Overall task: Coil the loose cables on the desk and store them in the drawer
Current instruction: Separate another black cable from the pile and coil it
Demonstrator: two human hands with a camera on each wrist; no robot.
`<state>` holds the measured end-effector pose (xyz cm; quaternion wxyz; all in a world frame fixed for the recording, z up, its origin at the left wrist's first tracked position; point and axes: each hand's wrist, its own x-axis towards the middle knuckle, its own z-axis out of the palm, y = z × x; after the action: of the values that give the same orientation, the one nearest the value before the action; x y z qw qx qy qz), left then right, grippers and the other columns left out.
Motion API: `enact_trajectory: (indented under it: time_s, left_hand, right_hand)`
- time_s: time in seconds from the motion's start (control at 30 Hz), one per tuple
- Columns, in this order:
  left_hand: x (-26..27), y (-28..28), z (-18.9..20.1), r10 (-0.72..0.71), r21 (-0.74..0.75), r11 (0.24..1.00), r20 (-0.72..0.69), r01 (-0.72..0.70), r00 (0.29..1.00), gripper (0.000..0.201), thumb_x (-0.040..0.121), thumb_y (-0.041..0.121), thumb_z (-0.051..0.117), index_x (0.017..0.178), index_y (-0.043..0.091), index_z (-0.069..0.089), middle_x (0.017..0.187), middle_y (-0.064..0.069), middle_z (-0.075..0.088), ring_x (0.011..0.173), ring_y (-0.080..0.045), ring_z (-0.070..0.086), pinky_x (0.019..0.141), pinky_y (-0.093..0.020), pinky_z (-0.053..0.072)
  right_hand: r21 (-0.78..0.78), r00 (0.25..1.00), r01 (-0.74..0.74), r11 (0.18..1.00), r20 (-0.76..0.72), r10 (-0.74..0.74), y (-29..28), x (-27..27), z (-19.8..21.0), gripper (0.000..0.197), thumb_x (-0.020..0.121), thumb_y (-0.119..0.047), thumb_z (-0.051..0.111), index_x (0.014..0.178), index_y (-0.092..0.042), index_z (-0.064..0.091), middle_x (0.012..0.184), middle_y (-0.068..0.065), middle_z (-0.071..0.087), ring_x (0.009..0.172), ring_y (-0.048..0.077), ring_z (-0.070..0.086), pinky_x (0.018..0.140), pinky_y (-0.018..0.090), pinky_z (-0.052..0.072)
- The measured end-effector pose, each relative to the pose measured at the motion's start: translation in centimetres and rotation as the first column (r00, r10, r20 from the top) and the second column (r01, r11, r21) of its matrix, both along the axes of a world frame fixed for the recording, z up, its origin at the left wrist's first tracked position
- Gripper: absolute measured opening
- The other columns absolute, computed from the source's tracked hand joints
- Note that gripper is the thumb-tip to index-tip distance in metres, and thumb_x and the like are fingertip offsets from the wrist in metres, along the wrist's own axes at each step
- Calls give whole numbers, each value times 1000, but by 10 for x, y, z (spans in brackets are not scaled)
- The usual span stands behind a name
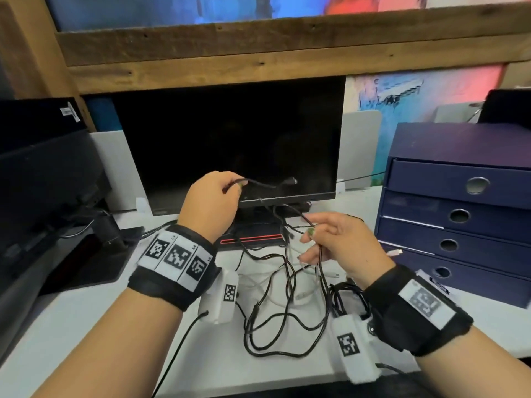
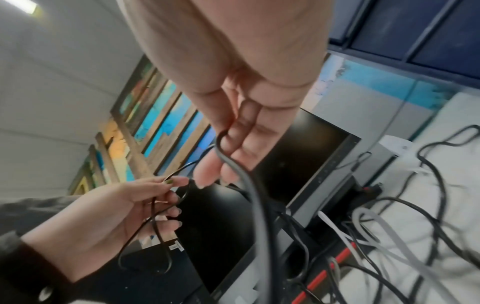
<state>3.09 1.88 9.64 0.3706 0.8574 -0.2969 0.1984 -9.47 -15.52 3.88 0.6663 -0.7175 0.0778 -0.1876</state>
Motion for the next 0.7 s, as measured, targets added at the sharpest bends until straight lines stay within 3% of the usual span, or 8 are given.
enact_trajectory:
  time_s: [0.07, 0.23, 0.33, 0.37, 0.43, 0.5, 0.6, 0.7]
  left_hand:
    - [2, 0, -8, 0, -41, 999, -66, -2, 998, 21, 96, 22, 49, 102, 24, 70, 92, 4, 66, 89, -18, 63, 81, -35, 52]
    - [4, 4, -21, -60, -201, 979, -163, 26, 985, 21, 98, 21, 47, 92, 22, 67, 69, 1, 66, 72, -19, 66, 74, -34, 52]
    - [5, 9, -25, -96, -325, 945, -164, 38, 982, 24, 99, 19, 42, 91, 21, 65, 63, 2, 64, 68, -20, 66, 69, -33, 54]
    - [5, 10, -25, -129, -369, 928, -166, 60, 978, 25, 100, 17, 41, 91, 20, 64, 61, 2, 63, 65, -19, 65, 66, -30, 53]
    - [-1, 10, -27, -216, -430, 895, -174, 123, 961, 25, 101, 14, 39, 91, 18, 62, 60, -1, 59, 59, -17, 60, 62, -25, 49]
    - [-8, 9, -30, -277, -434, 883, -174, 179, 945, 25, 101, 13, 38, 92, 18, 61, 61, -3, 59, 55, -19, 58, 59, -24, 48]
    - [-22, 2, -40, -334, -391, 889, -197, 238, 922, 22, 102, 15, 38, 92, 20, 57, 64, -8, 66, 53, -26, 63, 55, -25, 48]
    - [-39, -5, -52, -389, -284, 902, -213, 324, 896, 19, 101, 20, 40, 91, 27, 54, 71, -6, 69, 59, -23, 67, 63, -33, 52]
  right_hand:
    - [52, 998, 48, 997, -31, -46, -4, 4, -10, 27, 95, 5, 43, 107, -12, 59, 84, 17, 63, 59, 27, 70, 58, 33, 60]
    - [136, 987, 157, 978, -44, -152, -10, 11, -23, 29, 95, 7, 39, 111, -12, 54, 83, 18, 59, 57, 28, 69, 54, 33, 58]
    - [124, 981, 178, 976, -96, -167, -11, 12, -31, 28, 94, 6, 40, 107, -13, 55, 81, 16, 60, 63, 31, 70, 57, 35, 58]
    - [68, 978, 183, 981, -116, -175, -10, 13, -35, 25, 94, 3, 43, 102, -14, 59, 81, 14, 60, 66, 30, 70, 60, 34, 58]
    - [-234, 964, 205, 950, -119, -237, -8, 15, -41, 19, 94, -9, 51, 91, -19, 67, 84, 4, 65, 78, 21, 67, 67, 24, 53]
    - [-381, 959, 262, 887, -3, -284, -3, 11, -37, 18, 93, -21, 56, 87, -23, 72, 92, -8, 64, 87, 8, 61, 73, 16, 44]
    - [-213, 968, 234, 949, 142, -207, 7, 5, -21, 26, 96, -27, 49, 91, -24, 74, 94, -5, 69, 89, 7, 64, 80, 22, 49]
    - [-69, 994, 67, 995, 92, -61, 18, 3, -6, 32, 98, -32, 43, 105, -18, 71, 95, 2, 74, 88, 11, 70, 81, 28, 54]
